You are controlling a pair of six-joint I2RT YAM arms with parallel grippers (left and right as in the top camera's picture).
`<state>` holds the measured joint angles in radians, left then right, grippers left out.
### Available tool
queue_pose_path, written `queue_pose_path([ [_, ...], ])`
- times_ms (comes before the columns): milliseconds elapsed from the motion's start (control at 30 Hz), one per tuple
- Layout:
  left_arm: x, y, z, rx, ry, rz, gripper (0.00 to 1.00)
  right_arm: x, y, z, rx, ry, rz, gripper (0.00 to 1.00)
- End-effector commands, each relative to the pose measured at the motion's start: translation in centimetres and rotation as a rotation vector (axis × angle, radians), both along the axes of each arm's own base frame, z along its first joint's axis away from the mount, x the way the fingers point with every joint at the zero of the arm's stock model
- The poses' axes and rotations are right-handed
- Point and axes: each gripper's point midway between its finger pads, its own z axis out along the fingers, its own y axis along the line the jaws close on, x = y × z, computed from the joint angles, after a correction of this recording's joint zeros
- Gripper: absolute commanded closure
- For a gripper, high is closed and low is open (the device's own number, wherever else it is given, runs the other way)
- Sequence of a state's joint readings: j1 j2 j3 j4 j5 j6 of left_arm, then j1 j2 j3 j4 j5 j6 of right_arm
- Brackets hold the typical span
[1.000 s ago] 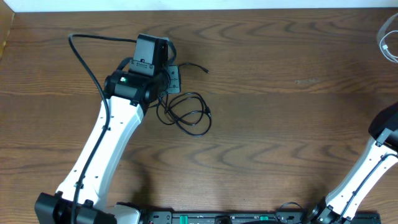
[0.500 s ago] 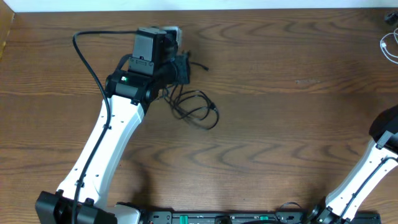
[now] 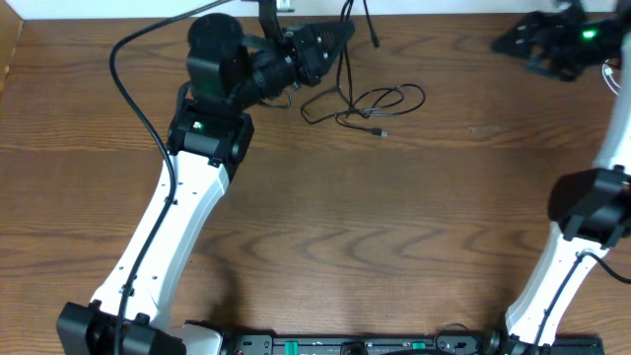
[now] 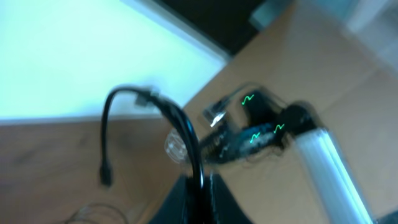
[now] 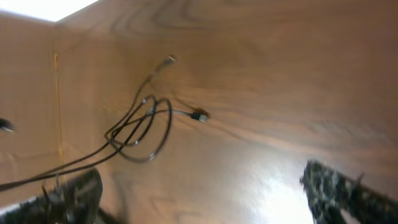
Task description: Untangle cables
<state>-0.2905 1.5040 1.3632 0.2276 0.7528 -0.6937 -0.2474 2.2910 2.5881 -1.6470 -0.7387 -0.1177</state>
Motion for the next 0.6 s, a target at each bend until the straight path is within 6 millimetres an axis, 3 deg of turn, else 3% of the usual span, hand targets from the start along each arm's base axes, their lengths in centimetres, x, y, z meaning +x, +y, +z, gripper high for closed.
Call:
queue_pose_path([
  [0, -0.7, 0.3, 3.9, -0.161, 0.017, -0.047, 0.93, -1.3, 5.8, -0.2, 0.004, -0.064, 0.251, 0.01],
  [100, -0.7, 0.9, 5.3, -0.198, -0.019, -0.042, 0.93, -1.9, 9.0, -0.6, -0.005, -0.073, 0.346, 0.01],
  [233, -0.3, 1.8, 5.3, -0.217, 0.01, -0.031, 0.93, -2.9, 12.2, -1.9, 0.0, -0.034, 0.424, 0.03],
  [567, -0.4, 2.1, 5.1, -0.207, 0.01, -0.043, 0.93, -4.6, 18.2, -8.3, 0.036, 0.18, 0.426, 0.1],
])
